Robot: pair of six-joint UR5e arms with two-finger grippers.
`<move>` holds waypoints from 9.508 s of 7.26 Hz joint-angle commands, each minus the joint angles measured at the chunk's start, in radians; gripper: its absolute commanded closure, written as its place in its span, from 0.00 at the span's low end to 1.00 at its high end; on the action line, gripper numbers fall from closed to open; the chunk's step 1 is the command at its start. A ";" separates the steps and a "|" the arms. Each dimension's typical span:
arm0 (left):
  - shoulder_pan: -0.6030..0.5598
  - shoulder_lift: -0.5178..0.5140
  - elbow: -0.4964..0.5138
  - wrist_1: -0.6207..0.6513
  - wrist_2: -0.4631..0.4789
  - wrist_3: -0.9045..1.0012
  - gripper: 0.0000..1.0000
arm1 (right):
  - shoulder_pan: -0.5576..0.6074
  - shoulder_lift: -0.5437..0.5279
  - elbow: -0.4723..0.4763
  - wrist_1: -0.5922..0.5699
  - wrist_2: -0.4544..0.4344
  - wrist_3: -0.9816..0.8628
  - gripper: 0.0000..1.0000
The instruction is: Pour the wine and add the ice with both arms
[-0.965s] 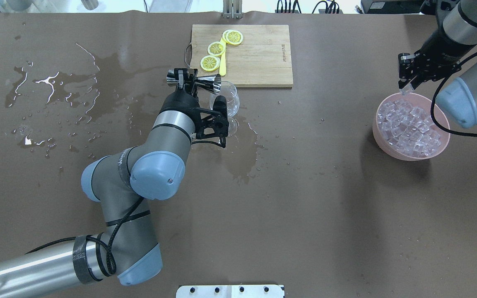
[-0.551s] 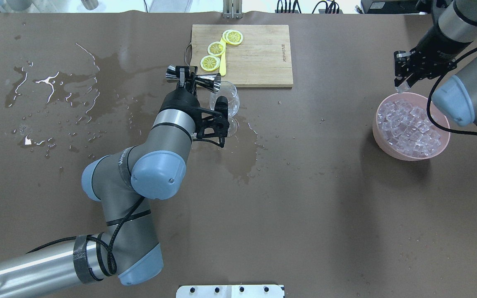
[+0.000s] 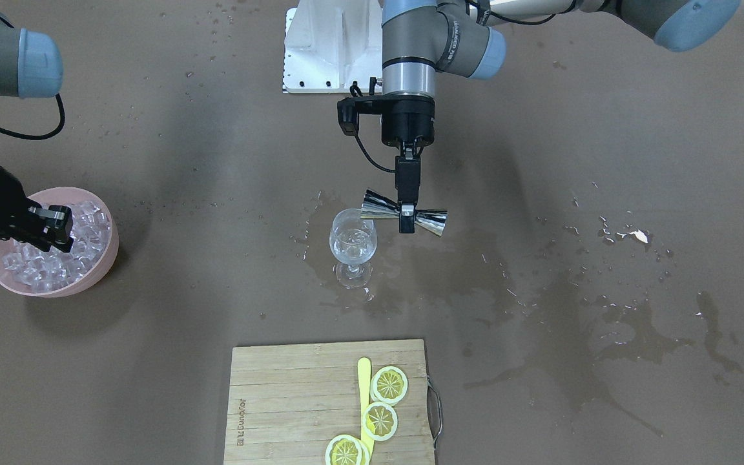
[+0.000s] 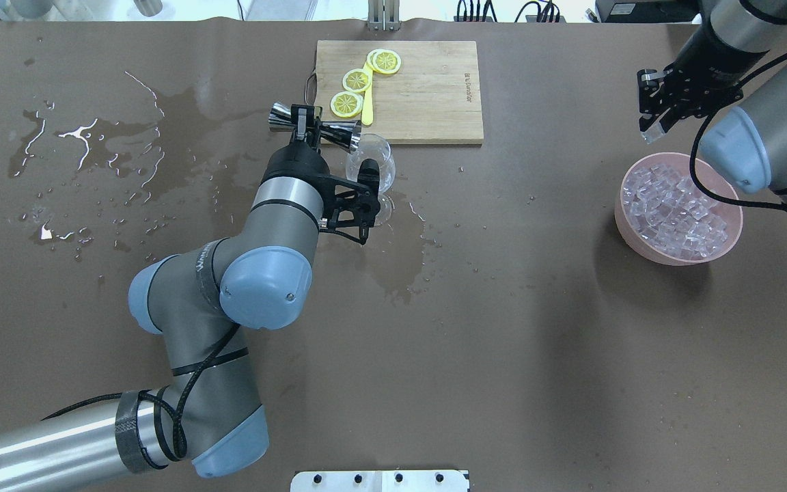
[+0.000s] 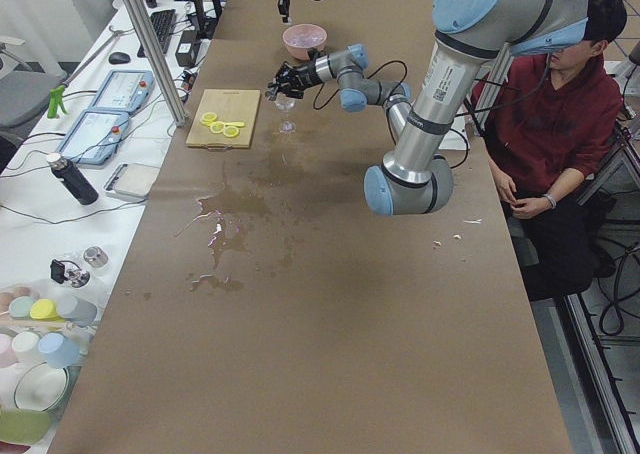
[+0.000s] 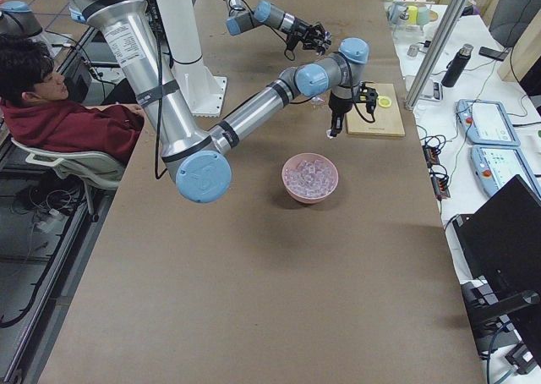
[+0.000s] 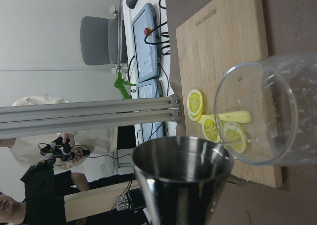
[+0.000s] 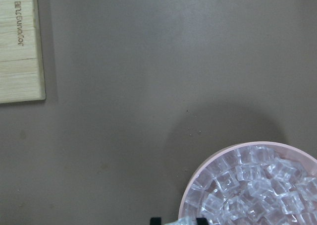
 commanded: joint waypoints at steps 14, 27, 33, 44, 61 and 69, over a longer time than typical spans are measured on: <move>-0.168 0.305 -0.102 -0.275 -0.282 -0.881 1.00 | -0.098 0.412 -0.172 -0.158 -0.081 0.017 0.87; -0.399 0.496 0.376 -1.007 -0.522 -1.412 1.00 | -0.334 0.668 -0.385 -0.091 -0.152 0.133 0.87; -0.405 0.499 0.422 -1.012 -0.523 -1.409 1.00 | -0.345 0.678 -0.450 -0.022 -0.172 0.133 0.88; -0.405 0.498 0.455 -1.022 -0.499 -1.411 0.64 | -0.358 0.673 -0.444 -0.020 -0.195 0.150 0.32; -0.517 0.499 0.416 -0.996 -0.663 -1.409 0.02 | 0.116 0.089 -0.232 -0.023 0.000 -0.473 0.00; -1.001 0.455 0.037 -0.078 -1.454 -1.076 0.02 | 0.431 -0.295 -0.260 0.127 0.052 -0.730 0.00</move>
